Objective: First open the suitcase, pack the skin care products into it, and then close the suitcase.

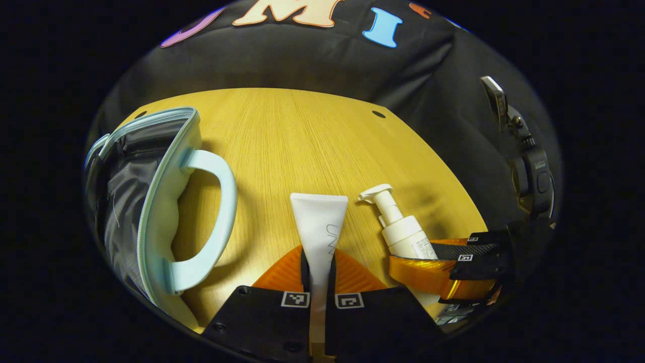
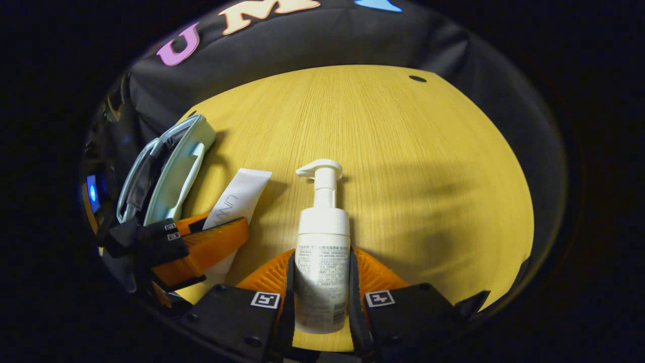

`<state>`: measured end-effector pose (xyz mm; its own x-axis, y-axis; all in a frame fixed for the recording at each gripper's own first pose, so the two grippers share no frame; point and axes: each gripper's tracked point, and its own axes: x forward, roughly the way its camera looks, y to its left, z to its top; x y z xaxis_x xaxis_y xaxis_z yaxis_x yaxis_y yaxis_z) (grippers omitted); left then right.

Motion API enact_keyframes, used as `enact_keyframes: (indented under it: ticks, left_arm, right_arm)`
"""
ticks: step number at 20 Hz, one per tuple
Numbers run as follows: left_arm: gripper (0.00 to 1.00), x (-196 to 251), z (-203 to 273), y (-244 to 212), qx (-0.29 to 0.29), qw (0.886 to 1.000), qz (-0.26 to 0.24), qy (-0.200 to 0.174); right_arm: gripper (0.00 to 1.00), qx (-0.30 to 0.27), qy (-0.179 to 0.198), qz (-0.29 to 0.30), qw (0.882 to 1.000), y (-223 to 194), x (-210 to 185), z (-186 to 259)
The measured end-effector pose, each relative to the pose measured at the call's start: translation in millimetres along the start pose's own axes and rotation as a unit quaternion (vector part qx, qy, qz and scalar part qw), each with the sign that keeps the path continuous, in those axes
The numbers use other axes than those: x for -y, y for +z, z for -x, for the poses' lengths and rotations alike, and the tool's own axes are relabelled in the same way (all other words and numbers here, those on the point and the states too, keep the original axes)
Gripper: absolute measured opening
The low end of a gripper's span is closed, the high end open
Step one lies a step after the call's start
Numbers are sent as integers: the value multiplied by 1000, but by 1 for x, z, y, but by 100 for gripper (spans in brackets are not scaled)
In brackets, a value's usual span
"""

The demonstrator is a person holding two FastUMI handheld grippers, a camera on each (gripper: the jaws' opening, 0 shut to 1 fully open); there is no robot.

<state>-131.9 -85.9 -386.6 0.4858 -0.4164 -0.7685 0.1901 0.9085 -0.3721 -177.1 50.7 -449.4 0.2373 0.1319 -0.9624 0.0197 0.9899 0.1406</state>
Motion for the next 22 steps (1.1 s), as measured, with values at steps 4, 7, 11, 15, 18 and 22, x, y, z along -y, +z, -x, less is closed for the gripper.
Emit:
enact_keyframes:
  ticks: [4, 7, 11, 15, 18, 22]
  left_arm:
    - [4, -1, 36, 27, 23, 1000, -4, -6]
    - [4, -18, 63, 55, 58, 998, 21, 6]
    - [4, -76, 95, 77, 80, 994, 47, 53]
    - [4, -143, 105, 61, 58, 990, 77, 102]
    - [4, -192, 101, 50, 41, 986, 85, 135]
    - [4, -234, 87, 30, 10, 984, 94, 152]
  right_arm:
    - [47, 11, 10, -15, 1000, 2, -6, 7]
    - [47, 15, 20, -27, 999, 2, -10, 21]
    - [47, 25, 33, -51, 998, 12, -22, 32]
    - [46, 38, 47, -57, 997, 27, -43, 39]
    - [45, 53, 56, -58, 995, 38, -62, 44]
    - [46, 54, 70, -52, 995, 45, -98, 47]
